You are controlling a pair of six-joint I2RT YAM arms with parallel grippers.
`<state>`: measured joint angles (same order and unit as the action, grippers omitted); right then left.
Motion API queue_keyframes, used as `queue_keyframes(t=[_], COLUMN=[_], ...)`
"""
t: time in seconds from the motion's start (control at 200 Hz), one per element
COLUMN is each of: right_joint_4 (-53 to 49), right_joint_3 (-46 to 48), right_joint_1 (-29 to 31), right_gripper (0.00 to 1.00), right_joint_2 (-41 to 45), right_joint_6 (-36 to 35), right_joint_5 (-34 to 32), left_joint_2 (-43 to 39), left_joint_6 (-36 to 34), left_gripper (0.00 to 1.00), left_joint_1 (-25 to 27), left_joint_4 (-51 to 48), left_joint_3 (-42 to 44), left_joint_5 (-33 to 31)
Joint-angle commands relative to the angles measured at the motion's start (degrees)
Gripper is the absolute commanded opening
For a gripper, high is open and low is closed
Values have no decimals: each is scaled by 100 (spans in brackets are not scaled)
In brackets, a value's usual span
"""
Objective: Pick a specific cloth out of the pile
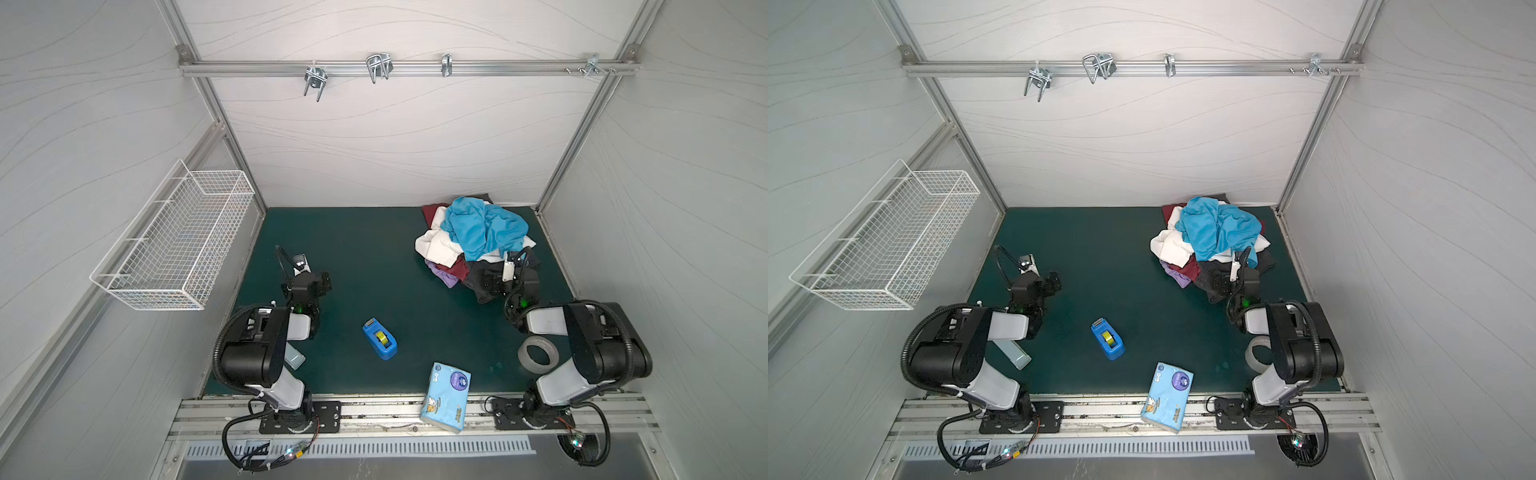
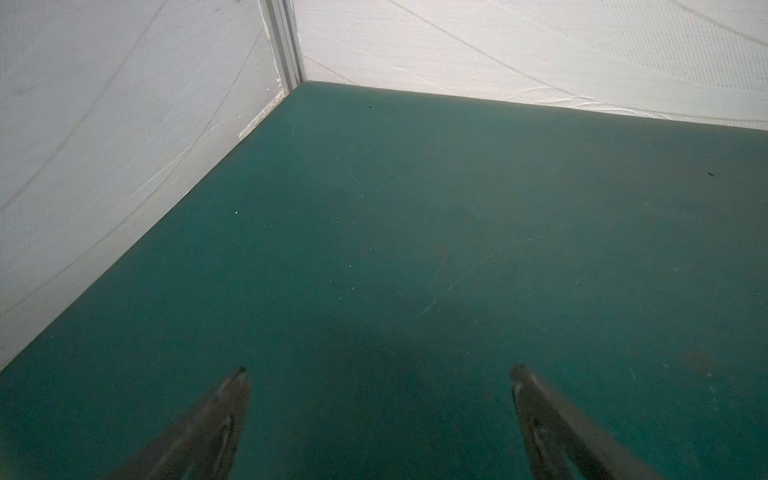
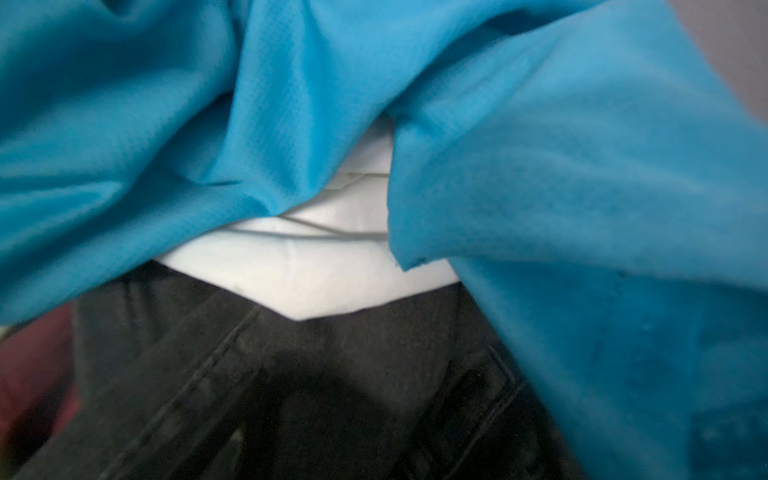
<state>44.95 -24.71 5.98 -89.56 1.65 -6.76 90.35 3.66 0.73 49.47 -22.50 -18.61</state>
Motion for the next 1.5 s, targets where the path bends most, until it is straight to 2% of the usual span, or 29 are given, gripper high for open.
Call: queue_keyframes(t=[0.0, 0.835, 0.91, 0.975, 1.051, 1.151, 1.296, 1.396, 1.496], right_joint_4=[49, 63, 84, 81, -641, -1611, -2411, -3396, -4467], right_joint_3=[-52, -44, -28, -46, -236, -524, -606, -893, -1387], right_joint_1=[-25, -19, 1, 45, 82, 83, 148, 232, 270], right_gripper=[99, 99, 99, 99, 99, 99, 99, 99, 99], right_joint_2=[-27, -11, -3, 36, 380, 851, 1565, 2011, 2314], right_joint_6=[-33, -45, -82, -87, -43, -24, 76, 189, 342], right_joint_5=[-45, -44, -53, -225, -467, -808, -921, -940, -898], left_joint_2=[-114, -136, -372, -719, -980, -1254, -1979, -2591, -3131], left_joint_6=[38, -7, -51, 99, 93, 18, 34, 122, 323], left_gripper=[99, 99, 99, 99, 99, 99, 99, 99, 99], left_joint_1=[-25, -29, -25, -29, -29, -29, -29, -29, -29], left_joint_4=[115, 137, -351, -1010, -1204, -1167, -2144, -3224, -4178], left_joint_3=[-70, -68, -224, -363, -347, -268, -502, -865, -1293], left_joint_5=[21, 93, 211, -18, -135, 66, 453, 1060, 2147])
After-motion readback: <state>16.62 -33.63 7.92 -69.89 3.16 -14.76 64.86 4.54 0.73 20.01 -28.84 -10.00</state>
